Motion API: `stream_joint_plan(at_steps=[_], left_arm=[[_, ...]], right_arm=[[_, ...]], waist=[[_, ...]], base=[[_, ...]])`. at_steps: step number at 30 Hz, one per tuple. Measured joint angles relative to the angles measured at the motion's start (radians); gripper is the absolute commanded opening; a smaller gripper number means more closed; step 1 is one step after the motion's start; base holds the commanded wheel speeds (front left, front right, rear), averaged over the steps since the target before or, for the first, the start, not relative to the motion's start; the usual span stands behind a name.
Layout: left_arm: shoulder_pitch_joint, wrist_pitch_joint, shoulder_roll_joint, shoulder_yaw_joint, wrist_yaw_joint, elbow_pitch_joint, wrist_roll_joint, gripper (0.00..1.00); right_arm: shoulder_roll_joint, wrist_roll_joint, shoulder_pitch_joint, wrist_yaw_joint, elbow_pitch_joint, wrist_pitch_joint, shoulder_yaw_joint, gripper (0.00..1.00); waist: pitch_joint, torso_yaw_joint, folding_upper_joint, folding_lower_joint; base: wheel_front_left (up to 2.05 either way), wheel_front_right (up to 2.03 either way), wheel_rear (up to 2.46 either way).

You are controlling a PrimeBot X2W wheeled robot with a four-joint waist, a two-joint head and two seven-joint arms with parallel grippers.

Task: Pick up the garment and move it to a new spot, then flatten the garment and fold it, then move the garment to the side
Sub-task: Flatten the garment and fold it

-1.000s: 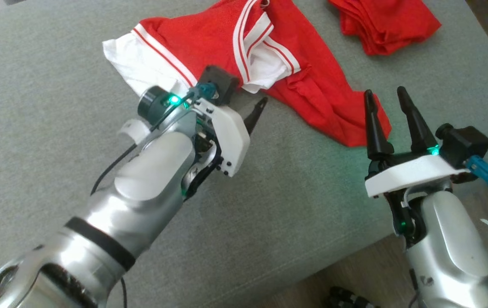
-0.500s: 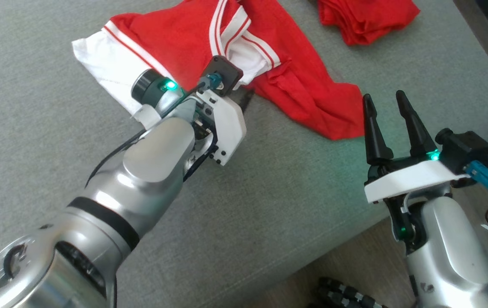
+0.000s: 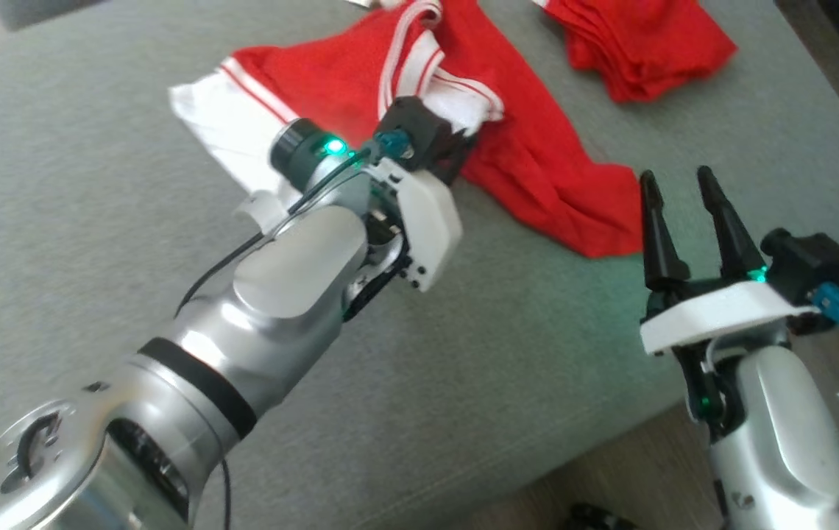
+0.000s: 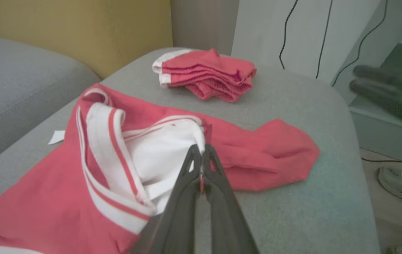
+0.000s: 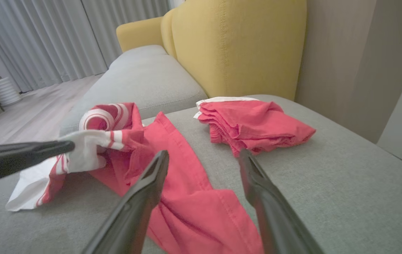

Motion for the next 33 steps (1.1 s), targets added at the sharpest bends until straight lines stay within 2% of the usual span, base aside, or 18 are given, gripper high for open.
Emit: stream_joint_plan(at_steps=[5, 9, 17, 19, 21, 24, 28, 32, 33], left_arm=[[-0.017, 0.039, -0.002, -0.004, -0.035, -0.047, -0.053, 0.00], [-0.024, 0.151, 0.026, -0.025, -0.077, -0.108, -0.100, 0.00], [-0.015, 0.371, 0.232, -0.059, -0.086, -0.365, -0.188, 0.00], [0.027, 0.437, 0.297, -0.082, -0.053, -0.501, -0.193, 0.00], [0.076, 0.471, 0.335, -0.101, -0.020, -0.591, -0.193, 0.00], [0.175, 0.485, 0.372, -0.119, 0.058, -0.709, -0.193, 0.00], [0.307, 0.490, 0.377, -0.138, 0.124, -0.772, -0.190, 0.00], [0.415, 0.455, 0.333, -0.152, 0.133, -0.710, -0.185, 0.00], [0.431, 0.440, 0.314, -0.153, 0.133, -0.683, -0.181, 0.39]], right_arm=[[0.000, -0.028, 0.045, 0.000, -0.004, 0.035, -0.030, 1.00], [0.000, -0.047, 0.082, 0.000, -0.005, 0.068, -0.055, 1.00], [0.000, -0.063, 0.137, 0.000, -0.009, 0.135, -0.092, 1.00], [0.000, -0.067, 0.165, 0.000, -0.007, 0.155, -0.101, 1.00], [0.000, -0.070, 0.179, 0.000, -0.002, 0.167, -0.108, 1.00], [0.000, -0.071, 0.189, 0.000, 0.000, 0.176, -0.122, 1.00], [0.000, -0.072, 0.195, 0.000, -0.003, 0.184, -0.127, 1.00], [0.000, -0.080, 0.194, 0.000, -0.012, 0.193, -0.128, 1.00], [0.000, -0.080, 0.194, 0.000, -0.013, 0.194, -0.128, 1.00]], waist=[[-0.041, 0.056, 0.0000, 0.0000], [-0.088, 0.121, 0.0000, 0.0000], [-0.173, 0.250, 0.0000, 0.0000], [-0.198, 0.293, 0.0000, 0.0000], [-0.212, 0.321, 0.0000, 0.0000], [-0.225, 0.358, 0.0000, 0.0000], [-0.226, 0.393, 0.0000, -0.0001], [-0.210, 0.408, 0.0000, 0.0000], [-0.205, 0.410, 0.0000, 0.0000]], base=[[0.00, 0.00, 0.00], [0.00, 0.00, 0.00], [0.00, 0.00, 0.00], [0.00, 0.00, 0.00], [0.00, 0.00, 0.00], [0.00, 0.00, 0.00], [0.00, 0.00, 0.00], [0.00, 0.00, 0.00], [0.00, 0.00, 0.00]])
